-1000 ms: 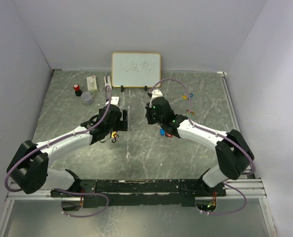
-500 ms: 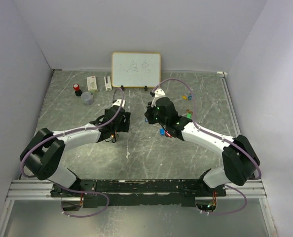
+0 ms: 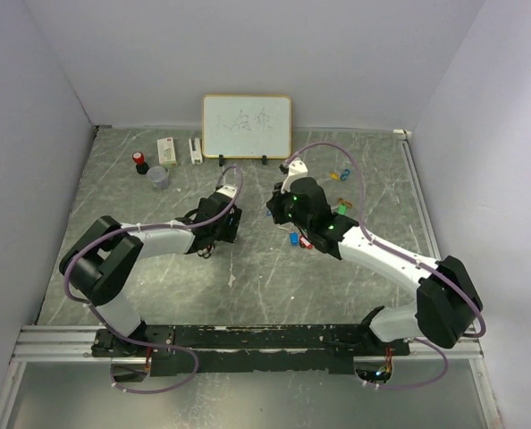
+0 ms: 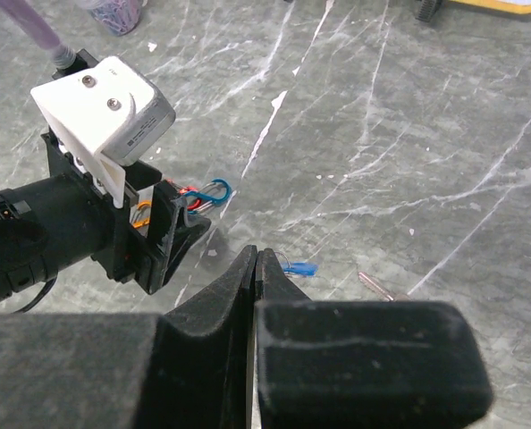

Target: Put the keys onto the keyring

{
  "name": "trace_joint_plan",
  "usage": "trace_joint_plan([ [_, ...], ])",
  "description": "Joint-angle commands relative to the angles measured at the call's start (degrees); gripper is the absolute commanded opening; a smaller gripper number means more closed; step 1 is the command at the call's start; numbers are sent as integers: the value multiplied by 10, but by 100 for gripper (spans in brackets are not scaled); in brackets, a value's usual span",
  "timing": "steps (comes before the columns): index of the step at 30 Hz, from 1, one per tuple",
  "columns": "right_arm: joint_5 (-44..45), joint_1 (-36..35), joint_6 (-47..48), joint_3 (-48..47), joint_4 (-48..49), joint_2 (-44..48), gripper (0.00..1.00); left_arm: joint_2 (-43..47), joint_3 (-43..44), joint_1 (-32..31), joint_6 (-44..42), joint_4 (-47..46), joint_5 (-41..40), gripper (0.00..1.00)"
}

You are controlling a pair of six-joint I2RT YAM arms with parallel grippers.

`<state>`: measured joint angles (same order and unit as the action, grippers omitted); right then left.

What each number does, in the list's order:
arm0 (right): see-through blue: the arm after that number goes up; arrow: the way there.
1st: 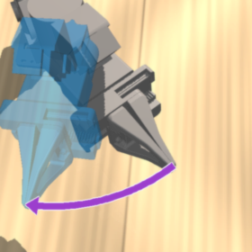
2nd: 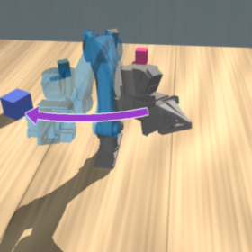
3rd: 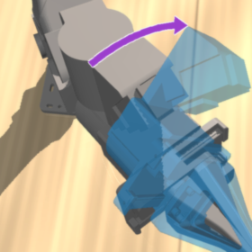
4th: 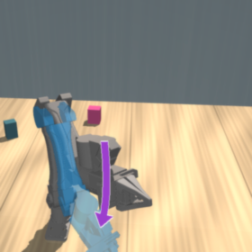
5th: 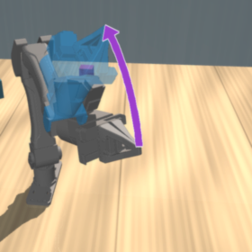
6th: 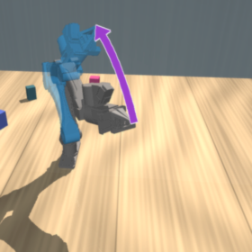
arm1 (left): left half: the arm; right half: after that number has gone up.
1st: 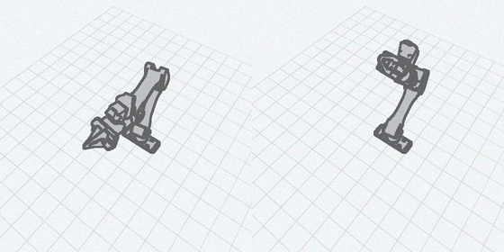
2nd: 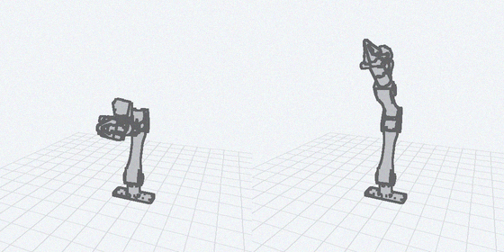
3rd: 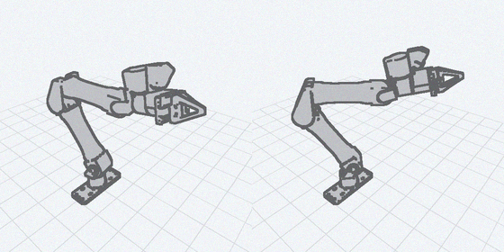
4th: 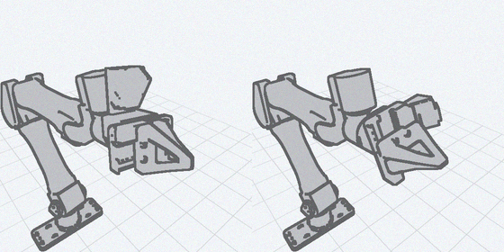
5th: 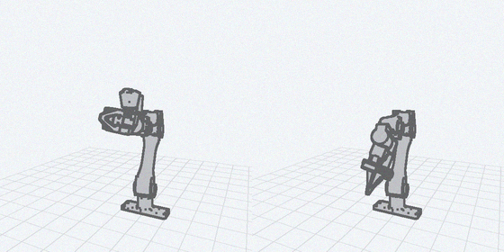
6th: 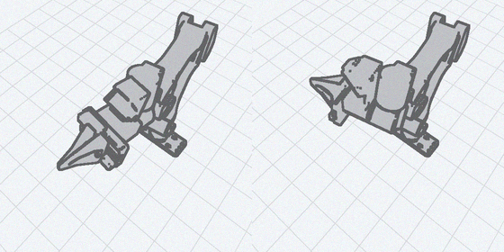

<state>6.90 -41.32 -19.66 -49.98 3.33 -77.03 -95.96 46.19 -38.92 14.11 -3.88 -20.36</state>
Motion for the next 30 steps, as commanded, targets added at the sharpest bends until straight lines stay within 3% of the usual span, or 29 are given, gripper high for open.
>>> trace_joint_plan([
  [1, 13, 2, 4, 3, -4, 12, 0, -4, 21, 1, -17, -37, -6, 80],
  [10, 24, 6, 6, 11, -11, 32, 0, -33, 47, -1, -31, -35, -8, 73],
  [17, 29, 10, 11, 9, -24, 43, 0, -52, 60, -2, -30, -30, -4, 61],
  [24, 26, 13, 15, 5, -26, 40, 0, -58, 59, -3, -25, -28, 6, 59],
  [30, 27, 15, 13, 11, -25, 43, 0, -60, 59, -4, -27, -27, 8, 41],
])
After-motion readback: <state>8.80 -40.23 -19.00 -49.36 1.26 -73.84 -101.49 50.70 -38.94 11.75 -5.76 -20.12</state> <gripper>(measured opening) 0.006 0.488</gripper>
